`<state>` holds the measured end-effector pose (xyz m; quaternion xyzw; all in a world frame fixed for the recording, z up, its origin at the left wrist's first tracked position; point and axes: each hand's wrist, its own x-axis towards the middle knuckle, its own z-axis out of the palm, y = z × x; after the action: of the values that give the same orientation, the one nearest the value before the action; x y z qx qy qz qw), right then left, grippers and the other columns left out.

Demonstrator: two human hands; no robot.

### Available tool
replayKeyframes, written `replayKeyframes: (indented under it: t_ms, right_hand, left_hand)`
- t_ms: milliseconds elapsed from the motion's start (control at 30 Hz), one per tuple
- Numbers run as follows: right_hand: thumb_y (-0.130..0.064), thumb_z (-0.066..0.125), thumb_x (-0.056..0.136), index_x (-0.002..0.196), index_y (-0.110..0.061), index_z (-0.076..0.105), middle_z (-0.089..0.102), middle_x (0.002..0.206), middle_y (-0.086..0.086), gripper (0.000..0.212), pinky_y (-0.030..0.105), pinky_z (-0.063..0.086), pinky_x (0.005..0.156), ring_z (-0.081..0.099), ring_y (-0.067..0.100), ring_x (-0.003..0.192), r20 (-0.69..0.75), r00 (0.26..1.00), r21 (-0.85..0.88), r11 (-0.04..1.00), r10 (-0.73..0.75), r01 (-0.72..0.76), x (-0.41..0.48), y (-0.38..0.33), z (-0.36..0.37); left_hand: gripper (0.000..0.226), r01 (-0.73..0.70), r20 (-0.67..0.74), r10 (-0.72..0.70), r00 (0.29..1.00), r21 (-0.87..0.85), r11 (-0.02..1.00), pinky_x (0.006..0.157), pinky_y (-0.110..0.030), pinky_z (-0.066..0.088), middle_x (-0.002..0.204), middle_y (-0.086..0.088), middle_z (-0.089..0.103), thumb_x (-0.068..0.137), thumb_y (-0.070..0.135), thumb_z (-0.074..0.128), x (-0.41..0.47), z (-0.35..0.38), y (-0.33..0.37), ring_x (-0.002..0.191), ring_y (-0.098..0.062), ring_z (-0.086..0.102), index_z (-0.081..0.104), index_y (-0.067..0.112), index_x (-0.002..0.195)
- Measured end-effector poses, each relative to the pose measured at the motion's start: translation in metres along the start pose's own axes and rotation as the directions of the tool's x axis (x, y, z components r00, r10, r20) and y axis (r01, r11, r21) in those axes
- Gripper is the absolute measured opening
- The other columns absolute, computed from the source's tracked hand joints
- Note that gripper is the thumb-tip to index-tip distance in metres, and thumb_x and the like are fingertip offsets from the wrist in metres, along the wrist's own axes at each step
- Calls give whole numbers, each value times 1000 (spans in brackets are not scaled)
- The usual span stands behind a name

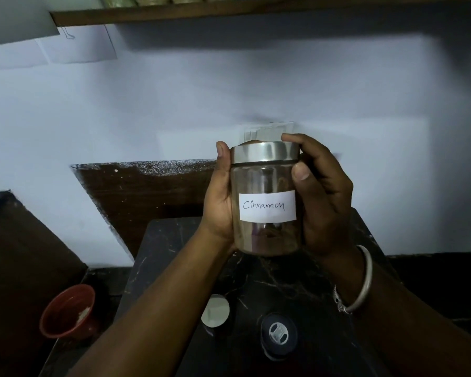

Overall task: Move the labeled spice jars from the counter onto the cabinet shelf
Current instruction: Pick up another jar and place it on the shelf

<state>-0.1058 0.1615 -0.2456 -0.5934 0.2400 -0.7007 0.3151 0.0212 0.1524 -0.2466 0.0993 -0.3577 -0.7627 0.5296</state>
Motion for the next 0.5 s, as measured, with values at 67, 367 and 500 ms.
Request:
replayKeyframes:
  t_ms: [67, 367, 500]
  right_hand:
    - [-25, 51, 96, 130, -4, 57, 53, 86, 44, 40, 61, 50, 68, 52, 60, 77, -3, 1000, 3, 1000, 11, -11, 1, -1, 2]
    - [-27, 51, 95, 128, -6, 58, 55, 86, 42, 40, 53, 53, 70, 54, 56, 78, -11, 1000, -5, 1000, 22, -22, 5, -8, 5]
    - [-32, 53, 96, 132, -7, 60, 57, 81, 33, 45, 58, 51, 69, 55, 49, 74, 2, 999, -100, 994, 37, -37, 11, -12, 4]
  left_hand:
    - [75, -4, -25, 4, 1000, 7, 1000, 89, -37, 59, 109, -17, 74, 85, 67, 45, 0, 1, 1, 99, -28, 73, 72, 3, 115]
    - [75, -25, -20, 26, 999, 45, 999, 87, -36, 60, 109, -19, 74, 87, 64, 43, 2, 6, 5, 99, -29, 74, 71, 0, 116]
    - [74, -27, -41, 31, 999, 94, 995, 86, -37, 60, 106, -16, 75, 84, 66, 46, 6, 8, 11, 97, -27, 74, 73, 3, 113]
